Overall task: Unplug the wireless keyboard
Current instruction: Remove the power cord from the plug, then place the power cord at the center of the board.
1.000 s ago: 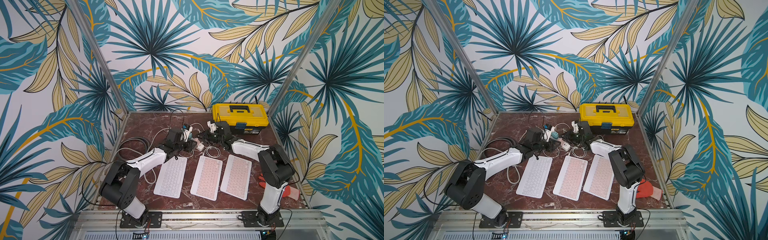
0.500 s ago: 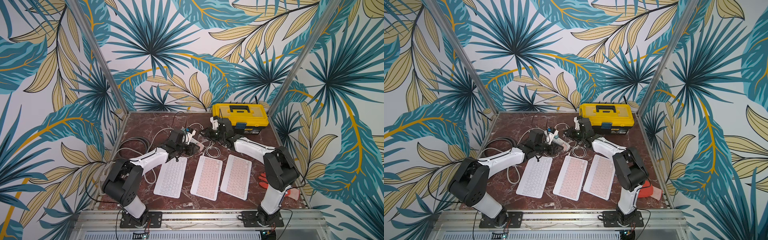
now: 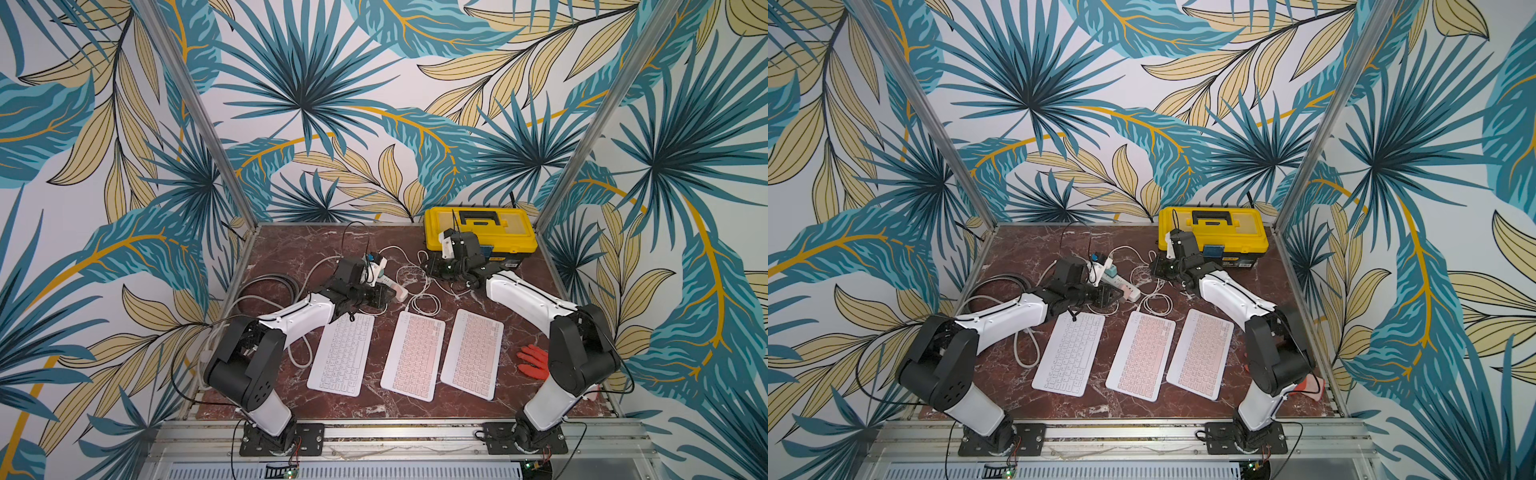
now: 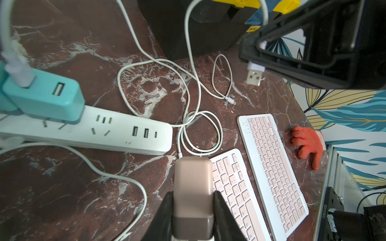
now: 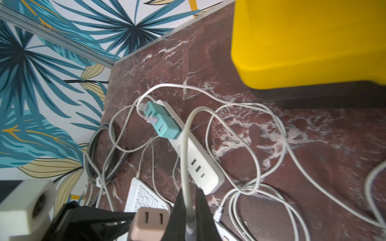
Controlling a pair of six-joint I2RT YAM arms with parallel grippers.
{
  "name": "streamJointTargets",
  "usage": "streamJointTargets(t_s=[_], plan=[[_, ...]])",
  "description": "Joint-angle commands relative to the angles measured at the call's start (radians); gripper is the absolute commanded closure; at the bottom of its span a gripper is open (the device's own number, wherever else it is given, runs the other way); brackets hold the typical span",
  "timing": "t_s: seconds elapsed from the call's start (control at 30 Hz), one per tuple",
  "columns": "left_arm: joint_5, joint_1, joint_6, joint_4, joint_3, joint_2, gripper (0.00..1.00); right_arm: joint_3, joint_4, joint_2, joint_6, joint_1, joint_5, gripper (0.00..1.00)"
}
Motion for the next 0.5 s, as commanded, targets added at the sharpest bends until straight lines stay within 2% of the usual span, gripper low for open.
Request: streamJointTargets(t_s=[0.0, 0.2, 0.37, 0.47], plan=[[-0.017, 0.024, -0.015, 0.000, 0.006, -0.045, 1.00, 0.010, -0.182, -0.067, -0.143, -0.005, 0.103, 0.99], [-0.027, 0.046, -0.023, -0.001, 0.001, -0.056, 1.00, -0.033, -0.306, -0.141, -0.224, -0.054, 0.236, 0.99], [-0.024, 0.051, -0.025, -0.001, 0.006, -0.045, 1.00, -0.061, -0.352, -0.165, -0.260, -0.115, 0.280, 0.98], [-0.015, 0.050, -0.032, -0.001, 0.021, -0.029, 1.00, -0.075, -0.343, -0.131, -0.263, -0.139, 0.254, 0.97]])
